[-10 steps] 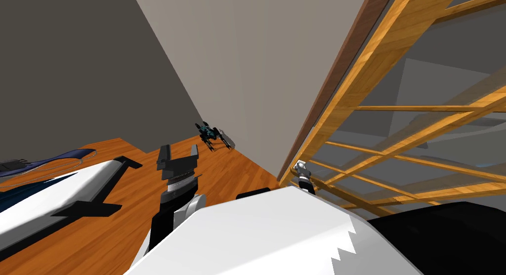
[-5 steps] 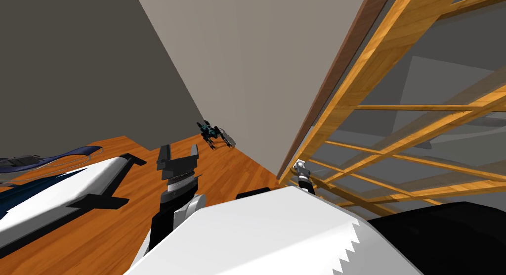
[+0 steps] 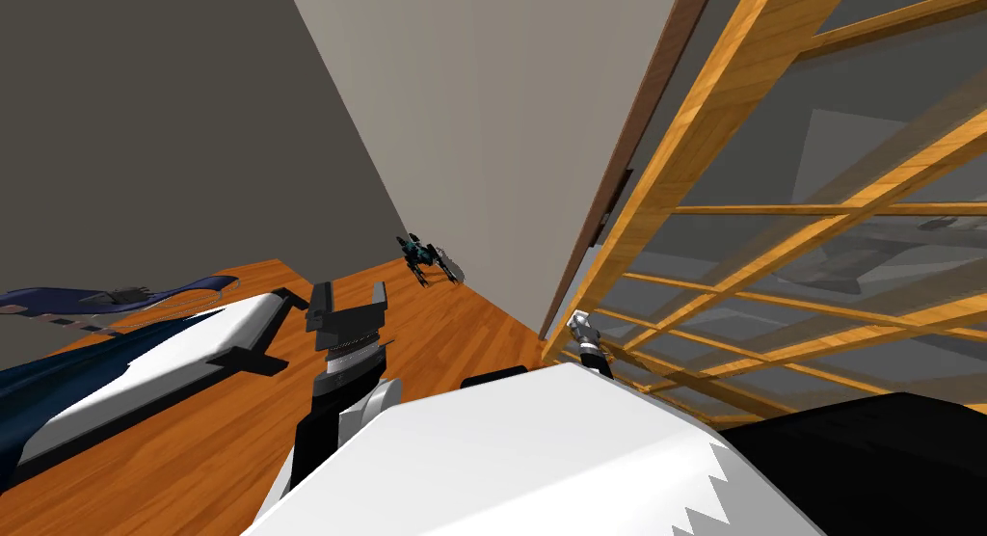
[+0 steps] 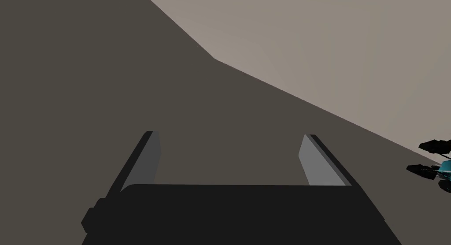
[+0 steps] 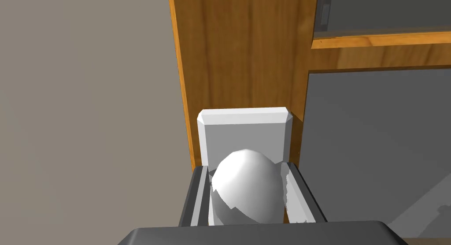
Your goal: Pull the door open
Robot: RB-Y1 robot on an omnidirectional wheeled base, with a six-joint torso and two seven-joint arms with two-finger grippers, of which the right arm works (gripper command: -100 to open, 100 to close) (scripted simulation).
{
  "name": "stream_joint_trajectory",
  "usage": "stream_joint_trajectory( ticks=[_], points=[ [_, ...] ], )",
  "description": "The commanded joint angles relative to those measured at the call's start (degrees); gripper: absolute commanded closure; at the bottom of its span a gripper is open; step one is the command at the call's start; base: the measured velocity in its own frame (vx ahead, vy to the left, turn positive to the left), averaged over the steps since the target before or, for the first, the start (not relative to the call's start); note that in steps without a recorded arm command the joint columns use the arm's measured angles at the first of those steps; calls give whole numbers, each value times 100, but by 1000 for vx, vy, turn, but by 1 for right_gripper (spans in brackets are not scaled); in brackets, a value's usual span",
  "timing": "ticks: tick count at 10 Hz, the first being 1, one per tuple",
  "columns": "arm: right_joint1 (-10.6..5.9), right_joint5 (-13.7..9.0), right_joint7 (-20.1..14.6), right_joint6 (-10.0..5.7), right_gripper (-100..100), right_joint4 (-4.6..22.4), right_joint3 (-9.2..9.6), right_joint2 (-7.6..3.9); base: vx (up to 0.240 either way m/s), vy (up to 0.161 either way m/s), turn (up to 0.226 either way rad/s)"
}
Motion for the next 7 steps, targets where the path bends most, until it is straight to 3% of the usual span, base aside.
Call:
stream_joint_trajectory(
  ticks=[1, 3, 4, 7],
  points=[
    [38, 79, -106, 17, 100, -89, 125, -39, -236, 67, 53],
    [67, 87, -102, 28, 100, -116, 135, -39, -178, 21, 37],
    [134, 182, -218, -9, 100, -159, 286, -75, -171, 12, 72],
    [221, 310, -378, -80, 100, -238, 479, -155, -251, 18, 66]
  ],
)
